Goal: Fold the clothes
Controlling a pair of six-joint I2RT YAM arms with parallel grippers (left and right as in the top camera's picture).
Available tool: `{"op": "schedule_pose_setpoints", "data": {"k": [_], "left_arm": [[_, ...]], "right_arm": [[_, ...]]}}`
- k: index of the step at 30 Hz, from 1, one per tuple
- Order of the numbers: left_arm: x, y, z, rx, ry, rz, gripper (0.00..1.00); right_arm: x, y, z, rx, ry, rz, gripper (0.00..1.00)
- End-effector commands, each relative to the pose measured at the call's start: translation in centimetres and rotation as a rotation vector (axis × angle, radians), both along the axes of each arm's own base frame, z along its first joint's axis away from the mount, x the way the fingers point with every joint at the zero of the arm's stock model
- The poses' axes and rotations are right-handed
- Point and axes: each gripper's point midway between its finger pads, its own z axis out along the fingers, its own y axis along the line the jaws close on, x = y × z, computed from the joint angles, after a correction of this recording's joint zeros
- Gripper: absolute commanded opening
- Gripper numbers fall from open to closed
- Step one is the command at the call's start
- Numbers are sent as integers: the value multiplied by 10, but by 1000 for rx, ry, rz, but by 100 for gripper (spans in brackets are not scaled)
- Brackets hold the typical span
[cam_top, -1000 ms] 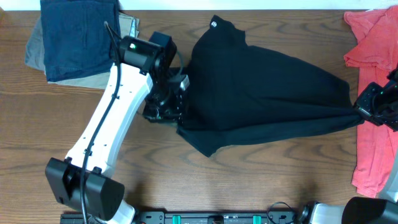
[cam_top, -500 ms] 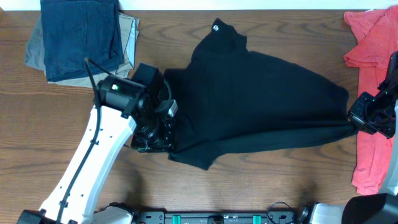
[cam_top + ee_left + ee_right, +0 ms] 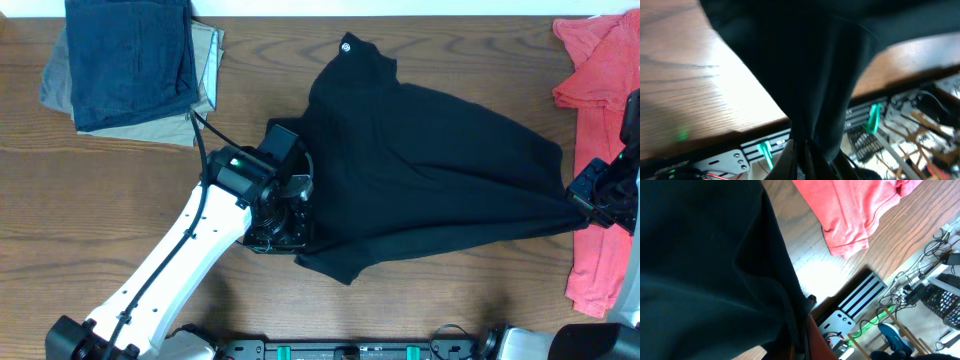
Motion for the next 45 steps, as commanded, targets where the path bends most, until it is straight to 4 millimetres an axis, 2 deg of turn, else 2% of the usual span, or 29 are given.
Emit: {"op": "schedule_pose_setpoints", "data": {"k": [1,8,13,20,24,28,32,40,45], "left_arm": [[9,15,-5,99,-42,52,6],[27,12,-7,99,-122,57,6],[54,17,-7,140,-248,72,6],[89,1,0,77,-394,92,6],[105,-1,-1,81,-459,107,6],[117,5,-7,128,-501,122,6],[128,-1,-12,122,-521,126,6],[149,-13,-30,113,-536,130,6],[159,-17,-42,115,-540,132,6]], "right_arm": [[-8,-4,0,-33,11,-33,2],[4,0,-17,6,-25,-33,2],[16,-4,-30,-2,-65,-32,2],[20,-1,-51,18,-80,-73,1],[29,-4,-56,9,-119,-83,2],[36,-8,-55,-11,-148,-83,2],[39,-15,-56,-49,-170,-128,2],[49,-20,-80,-64,-217,-146,3],[54,-23,-86,-79,-239,-147,4]]}}
